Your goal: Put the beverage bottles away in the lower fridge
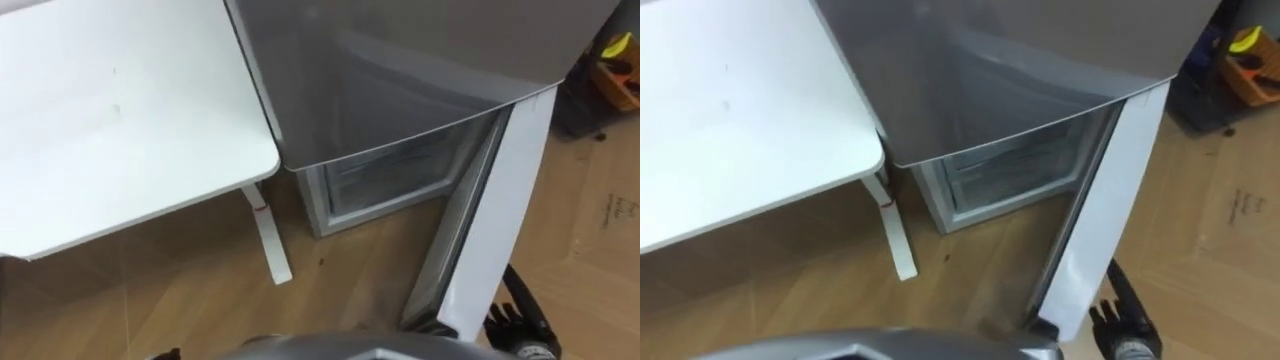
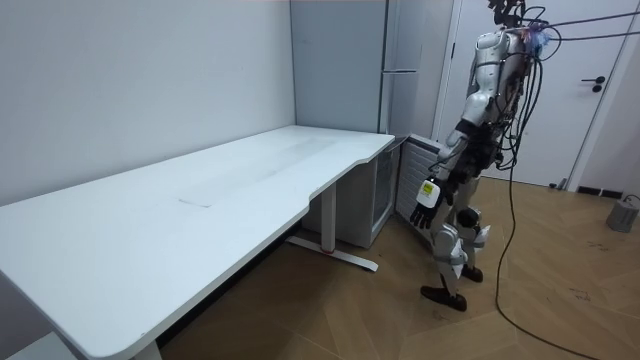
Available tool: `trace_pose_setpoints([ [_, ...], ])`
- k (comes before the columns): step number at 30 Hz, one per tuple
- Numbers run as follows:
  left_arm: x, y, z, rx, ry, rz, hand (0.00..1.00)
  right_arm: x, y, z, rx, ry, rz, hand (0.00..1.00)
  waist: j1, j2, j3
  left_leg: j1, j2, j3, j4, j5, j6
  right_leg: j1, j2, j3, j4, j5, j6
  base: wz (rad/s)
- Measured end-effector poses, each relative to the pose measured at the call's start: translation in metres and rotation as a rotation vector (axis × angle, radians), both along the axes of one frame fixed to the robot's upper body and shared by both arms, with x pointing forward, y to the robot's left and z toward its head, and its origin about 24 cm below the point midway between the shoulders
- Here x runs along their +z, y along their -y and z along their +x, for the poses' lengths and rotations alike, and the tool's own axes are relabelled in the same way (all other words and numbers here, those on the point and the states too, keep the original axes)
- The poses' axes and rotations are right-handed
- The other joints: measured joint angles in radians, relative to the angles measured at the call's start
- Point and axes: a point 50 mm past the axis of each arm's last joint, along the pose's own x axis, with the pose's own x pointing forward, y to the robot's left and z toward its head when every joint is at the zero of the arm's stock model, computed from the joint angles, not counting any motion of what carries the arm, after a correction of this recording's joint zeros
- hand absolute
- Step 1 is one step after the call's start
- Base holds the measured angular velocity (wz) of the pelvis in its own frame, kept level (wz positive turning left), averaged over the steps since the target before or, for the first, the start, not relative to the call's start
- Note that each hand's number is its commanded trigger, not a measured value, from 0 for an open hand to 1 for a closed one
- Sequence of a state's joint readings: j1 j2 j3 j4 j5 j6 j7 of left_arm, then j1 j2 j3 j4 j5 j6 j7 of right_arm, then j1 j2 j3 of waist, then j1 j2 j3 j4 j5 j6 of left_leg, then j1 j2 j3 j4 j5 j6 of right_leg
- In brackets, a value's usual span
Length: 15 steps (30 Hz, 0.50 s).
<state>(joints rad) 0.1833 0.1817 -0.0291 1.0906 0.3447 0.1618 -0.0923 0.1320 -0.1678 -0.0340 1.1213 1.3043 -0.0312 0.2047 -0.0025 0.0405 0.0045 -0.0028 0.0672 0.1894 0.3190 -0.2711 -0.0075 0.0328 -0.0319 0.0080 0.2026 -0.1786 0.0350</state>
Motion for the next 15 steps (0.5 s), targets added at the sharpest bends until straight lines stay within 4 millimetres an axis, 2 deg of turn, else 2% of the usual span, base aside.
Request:
trace_pose_setpoints([
  [1,-0.001,0.003,0.005,-0.034,-0.004,-0.005,0.00,0.002,-0.006,0.007,0.057,0.028,0.005,0.00,0.009,-0.018,0.0007,-0.009,0.003,0.003,0.006,0.000,0.000,-0.006,0.003,0.005,0.000,0.007,0.000,-0.16],
  [2,-0.001,0.005,0.008,-0.052,-0.004,-0.008,0.00,0.003,-0.011,0.013,0.093,0.051,0.010,0.00,0.014,-0.025,0.0003,-0.016,0.006,0.004,0.010,-0.001,0.001,-0.015,0.005,0.005,0.000,0.011,-0.001,-0.15],
  [3,-0.001,0.008,0.014,-0.077,-0.003,-0.016,0.00,0.008,-0.022,0.029,0.167,0.102,0.017,0.00,0.026,-0.030,0.0005,-0.030,0.011,0.005,0.019,-0.001,0.001,-0.018,0.009,0.006,0.002,0.022,-0.001,-0.13],
  [4,-0.001,0.011,0.023,-0.099,0.002,-0.022,0.00,0.010,-0.032,0.036,0.226,0.122,0.026,0.00,0.053,-0.028,0.0003,-0.038,0.014,0.006,0.023,0.000,0.001,-0.027,0.012,0.008,0.000,0.030,-0.002,-0.10],
  [5,-0.002,0.012,0.023,-0.103,-0.004,-0.024,0.00,0.011,-0.037,0.040,0.264,0.135,0.029,0.00,0.065,-0.025,0.0013,-0.040,0.015,0.007,0.024,0.000,0.001,-0.029,0.014,0.008,0.001,0.032,-0.003,-0.03],
  [7,-0.002,0.015,0.025,-0.089,-0.005,-0.039,0.00,0.015,-0.059,0.059,0.407,0.195,0.059,0.00,0.091,0.003,0.0002,-0.031,0.015,0.003,0.021,0.002,0.000,-0.027,0.015,0.008,-0.001,0.032,-0.004,0.04],
  [8,-0.002,0.016,0.025,-0.087,-0.005,-0.041,0.00,0.017,-0.065,0.064,0.446,0.215,0.074,0.00,0.094,0.010,0.0010,-0.027,0.014,0.001,0.018,0.003,0.000,-0.025,0.015,0.008,-0.002,0.030,-0.004,0.11],
  [9,-0.003,0.016,0.022,-0.089,-0.015,-0.040,0.00,0.020,-0.080,0.075,0.534,0.254,0.111,0.00,0.099,0.015,0.0054,-0.020,0.008,-0.003,0.006,0.010,-0.001,-0.024,0.014,0.008,-0.002,0.025,-0.003,0.14],
  [10,-0.003,0.017,0.021,-0.101,-0.027,-0.039,0.00,0.026,-0.097,0.086,0.625,0.302,0.145,0.00,0.112,0.021,0.0037,-0.022,0.007,-0.006,0.000,0.016,-0.003,-0.023,0.014,0.006,-0.006,0.025,-0.004,0.15],
  [12,-0.003,0.018,0.023,-0.114,-0.036,-0.042,0.00,0.035,-0.121,0.101,0.762,0.371,0.193,0.00,0.119,0.030,0.0061,-0.023,0.004,-0.015,-0.013,0.026,-0.006,-0.020,0.014,-0.006,-0.016,0.026,-0.006,0.25],
  [13,-0.003,0.018,0.023,-0.117,-0.040,-0.039,0.00,0.040,-0.138,0.107,0.810,0.407,0.245,0.00,0.121,0.027,0.0054,-0.018,-0.003,-0.032,-0.025,0.037,-0.008,-0.015,0.011,-0.019,-0.018,0.025,-0.008,0.35],
  [15,-0.003,0.020,0.023,-0.118,-0.040,-0.043,0.00,0.047,-0.152,0.113,0.854,0.450,0.305,0.00,0.119,0.017,0.0056,-0.014,-0.012,-0.055,-0.045,0.049,-0.009,-0.009,0.004,-0.042,-0.019,0.021,-0.011,0.34],
])
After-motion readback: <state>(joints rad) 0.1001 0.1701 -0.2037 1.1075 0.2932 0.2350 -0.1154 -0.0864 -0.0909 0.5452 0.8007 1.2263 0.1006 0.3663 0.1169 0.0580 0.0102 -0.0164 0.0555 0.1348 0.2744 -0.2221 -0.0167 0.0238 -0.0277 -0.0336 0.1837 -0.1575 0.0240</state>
